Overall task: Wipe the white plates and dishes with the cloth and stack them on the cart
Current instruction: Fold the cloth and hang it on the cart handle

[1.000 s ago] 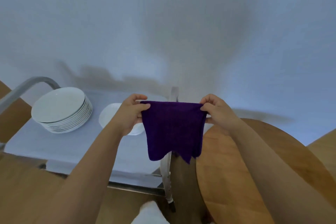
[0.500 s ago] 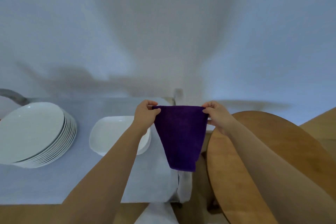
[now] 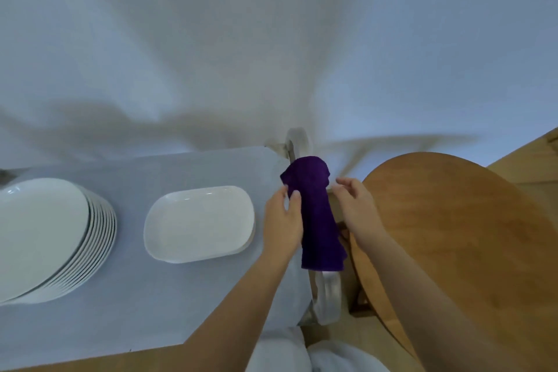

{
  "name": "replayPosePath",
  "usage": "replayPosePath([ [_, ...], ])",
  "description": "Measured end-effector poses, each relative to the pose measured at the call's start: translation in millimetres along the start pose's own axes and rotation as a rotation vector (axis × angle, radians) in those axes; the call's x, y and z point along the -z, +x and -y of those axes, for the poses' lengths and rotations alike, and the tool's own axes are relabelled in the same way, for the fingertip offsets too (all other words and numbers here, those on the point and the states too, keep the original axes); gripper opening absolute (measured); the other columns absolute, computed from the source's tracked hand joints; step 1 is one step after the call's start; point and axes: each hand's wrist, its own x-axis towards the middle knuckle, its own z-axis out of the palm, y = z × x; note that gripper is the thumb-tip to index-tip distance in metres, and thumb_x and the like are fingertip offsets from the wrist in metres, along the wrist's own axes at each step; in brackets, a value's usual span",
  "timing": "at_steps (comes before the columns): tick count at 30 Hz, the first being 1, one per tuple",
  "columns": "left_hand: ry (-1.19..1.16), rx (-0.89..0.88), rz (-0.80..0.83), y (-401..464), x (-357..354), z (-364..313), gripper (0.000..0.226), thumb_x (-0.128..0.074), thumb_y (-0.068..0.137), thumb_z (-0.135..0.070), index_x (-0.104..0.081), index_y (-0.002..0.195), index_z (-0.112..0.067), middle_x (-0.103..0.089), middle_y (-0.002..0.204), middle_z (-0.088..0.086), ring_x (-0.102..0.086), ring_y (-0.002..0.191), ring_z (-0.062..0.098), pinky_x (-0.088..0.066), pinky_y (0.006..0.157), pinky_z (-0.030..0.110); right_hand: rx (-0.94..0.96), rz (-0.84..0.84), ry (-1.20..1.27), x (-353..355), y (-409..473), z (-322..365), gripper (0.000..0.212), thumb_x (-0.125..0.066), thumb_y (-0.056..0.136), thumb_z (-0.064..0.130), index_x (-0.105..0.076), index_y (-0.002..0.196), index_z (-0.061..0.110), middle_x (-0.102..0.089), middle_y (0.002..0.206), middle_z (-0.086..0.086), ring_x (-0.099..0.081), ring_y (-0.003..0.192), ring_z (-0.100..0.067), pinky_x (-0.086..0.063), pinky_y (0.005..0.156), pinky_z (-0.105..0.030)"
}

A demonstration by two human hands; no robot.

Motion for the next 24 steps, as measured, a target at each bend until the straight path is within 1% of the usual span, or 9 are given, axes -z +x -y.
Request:
replayPosePath([
  [3,-0.131,0.059,0.183,-30.7,-13.1,4.0,0.049,-0.027,0.103,-0.042,-0.027,0.15,-0.029,-0.042,0.146,-0.005,-0.046,0.118,0.005,-0.038,0.098,0.021,0.103,0.194,-0.052,-9.1,-30.1,-4.4,0.048,-0.041,0.099,0.031,-0.031,0.145,0.02,-0.047,0.136,0.004,-0.047,0.122,-0.01,-0.04,0.103,-0.033],
  [5,-0.105,0.043,0.206,-34.8,-13.9,2.8,0.048,-0.025,0.104,-0.04,-0.024,0.151,-0.031,-0.044,0.145,-0.005,-0.045,0.111,0.001,-0.035,0.09,0.014,0.161,0.239,-0.201,-11.6,-35.6,-4.6,0.052,-0.035,0.101,0.032,-0.022,0.149,0.019,-0.041,0.144,-0.003,-0.041,0.13,-0.02,-0.034,0.109,-0.041],
  [8,0.012,0.006,0.139,-42.5,8.9,5.4,0.05,-0.029,0.104,-0.036,-0.024,0.151,-0.019,-0.034,0.154,0.001,-0.038,0.131,0.008,-0.028,0.104,0.018,0.325,0.016,-0.646,-13.8,-45.0,5.5,0.054,-0.038,0.099,0.029,-0.023,0.148,0.012,-0.035,0.146,-0.015,-0.033,0.132,-0.03,-0.03,0.109,-0.041],
  [10,0.062,0.019,0.036,-50.5,35.2,16.4,0.054,-0.037,0.103,-0.035,-0.025,0.151,-0.015,-0.032,0.154,0.004,-0.033,0.139,0.016,-0.025,0.111,0.028,0.506,-0.054,-0.674,-21.1,-62.3,11.2,0.054,-0.046,0.096,0.023,-0.028,0.145,0.009,-0.029,0.148,-0.017,-0.025,0.136,-0.031,-0.021,0.111,-0.038],
  [12,0.057,0.051,-0.095,-61.9,67.7,31.1,0.053,-0.044,0.101,-0.032,-0.031,0.148,-0.013,-0.038,0.15,0.007,-0.038,0.136,0.02,-0.029,0.109,0.031,0.597,0.026,-0.596,-34.8,-82.1,12.7,0.055,-0.051,0.093,0.018,-0.031,0.144,0.011,-0.026,0.15,-0.012,-0.019,0.138,-0.027,-0.016,0.11,-0.031],
  [15,0.025,0.108,-0.257,-77.9,116.0,51.0,0.048,-0.047,0.1,-0.027,-0.039,0.144,-0.009,-0.044,0.146,0.01,-0.043,0.132,0.022,-0.031,0.1,0.024,0.558,0.206,-0.467,-59.7,-100.7,8.4,0.055,-0.052,0.093,0.019,-0.03,0.144,0.013,-0.027,0.15,-0.007,-0.02,0.137,-0.021,-0.014,0.106,-0.024],
  [17,0.011,0.137,-0.32,-84.7,143.6,62.8,0.046,-0.046,0.1,-0.026,-0.043,0.142,-0.007,-0.045,0.145,0.01,-0.043,0.132,0.023,-0.03,0.101,0.024,0.504,0.302,-0.412,-74.1,-107.2,5.6,0.056,-0.051,0.094,0.019,-0.027,0.145,0.014,-0.028,0.148,-0.007,-0.024,0.135,-0.021,-0.017,0.106,-0.025],
  [21,-0.023,0.182,-0.358,-88.0,178.8,79.9,0.045,-0.045,0.1,-0.025,-0.045,0.14,-0.004,-0.046,0.145,0.011,-0.043,0.131,0.023,-0.03,0.104,0.027,0.388,0.406,-0.463,-96.4,-111.0,-4.1,0.058,-0.049,0.096,0.025,-0.022,0.147,0.018,-0.026,0.149,-0.007,-0.025,0.135,-0.023,-0.022,0.108,-0.033],
  [24,-0.028,0.179,-0.353,-79.5,194.0,92.8,0.043,-0.046,0.1,-0.024,-0.047,0.139,-0.004,-0.047,0.144,0.012,-0.047,0.123,0.022,-0.032,0.096,0.026,0.334,0.434,-0.504,-114.8,-109.8,-8.4,0.057,-0.047,0.097,0.029,-0.022,0.147,0.019,-0.025,0.149,-0.009,-0.025,0.135,-0.025,-0.024,0.109,-0.035],
])
